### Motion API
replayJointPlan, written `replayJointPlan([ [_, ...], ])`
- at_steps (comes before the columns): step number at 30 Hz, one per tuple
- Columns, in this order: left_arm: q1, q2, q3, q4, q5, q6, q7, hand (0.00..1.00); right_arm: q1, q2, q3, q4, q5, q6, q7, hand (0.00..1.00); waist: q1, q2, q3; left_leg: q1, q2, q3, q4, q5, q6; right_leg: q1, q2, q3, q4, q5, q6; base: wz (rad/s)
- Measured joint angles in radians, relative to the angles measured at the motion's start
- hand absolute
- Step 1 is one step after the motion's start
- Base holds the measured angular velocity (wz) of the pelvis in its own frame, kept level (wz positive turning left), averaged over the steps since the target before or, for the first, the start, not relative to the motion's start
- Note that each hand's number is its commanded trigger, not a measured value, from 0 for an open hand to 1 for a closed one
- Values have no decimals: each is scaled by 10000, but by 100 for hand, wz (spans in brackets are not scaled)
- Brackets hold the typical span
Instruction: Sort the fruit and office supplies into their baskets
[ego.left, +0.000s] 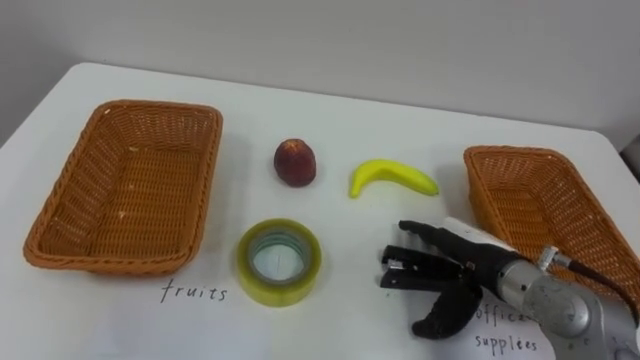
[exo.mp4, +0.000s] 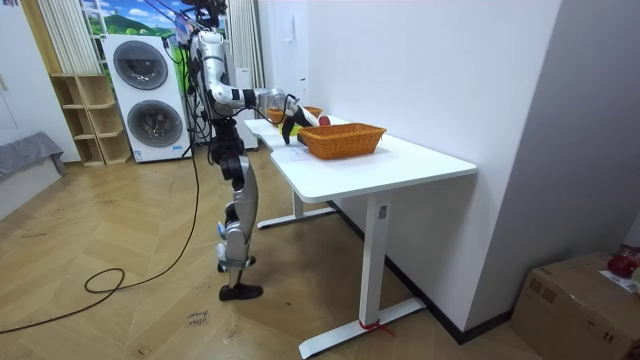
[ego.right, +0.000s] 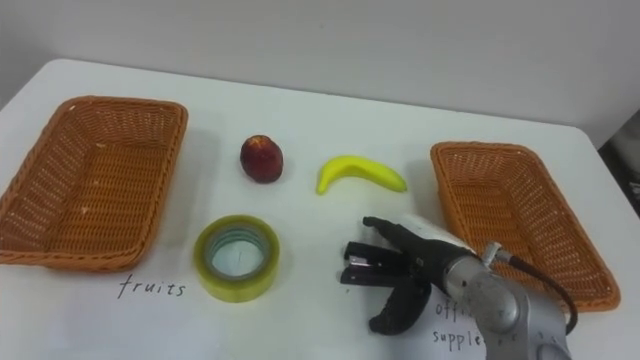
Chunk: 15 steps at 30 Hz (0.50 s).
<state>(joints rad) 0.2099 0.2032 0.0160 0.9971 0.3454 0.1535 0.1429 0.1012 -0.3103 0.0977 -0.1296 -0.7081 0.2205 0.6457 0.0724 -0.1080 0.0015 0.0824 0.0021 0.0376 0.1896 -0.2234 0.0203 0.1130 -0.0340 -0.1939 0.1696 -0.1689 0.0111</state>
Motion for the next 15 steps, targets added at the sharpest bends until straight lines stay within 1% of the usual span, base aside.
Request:
replayJointPlan([
  [2, -23, 0, -3, -21, 0, 0, 0, 0, -56, 0, -39, 3, -105, 11, -317, 100, 9, 22, -12, 2, 1, -7, 1, 0, 0, 2, 1, 0, -2, 0, 0, 0],
  [5, -43, 2, 3, -48, -3, 3, 3, 0, -69, -1, -30, 21, -260, 80, -512, 100, 80, 36, -15, 14, 5, -7, -2, 1, -2, 2, 9, 16, -4, 0, 0, 0],
  [10, -71, 5, 8, -47, -2, 6, 4, 0, -161, 4, -31, 66, -558, 212, -773, 100, 156, 37, -14, 17, 1, -19, -6, 1, -1, 9, 6, 17, -4, 0, 0, 0],
  [15, -93, 5, 7, -46, -1, 6, 4, 0, -135, 6, -22, 108, -615, 211, -890, 100, 153, 36, -13, 15, 2, -58, -25, 1, -1, 8, 10, 16, -8, -1, 0, 0],
])
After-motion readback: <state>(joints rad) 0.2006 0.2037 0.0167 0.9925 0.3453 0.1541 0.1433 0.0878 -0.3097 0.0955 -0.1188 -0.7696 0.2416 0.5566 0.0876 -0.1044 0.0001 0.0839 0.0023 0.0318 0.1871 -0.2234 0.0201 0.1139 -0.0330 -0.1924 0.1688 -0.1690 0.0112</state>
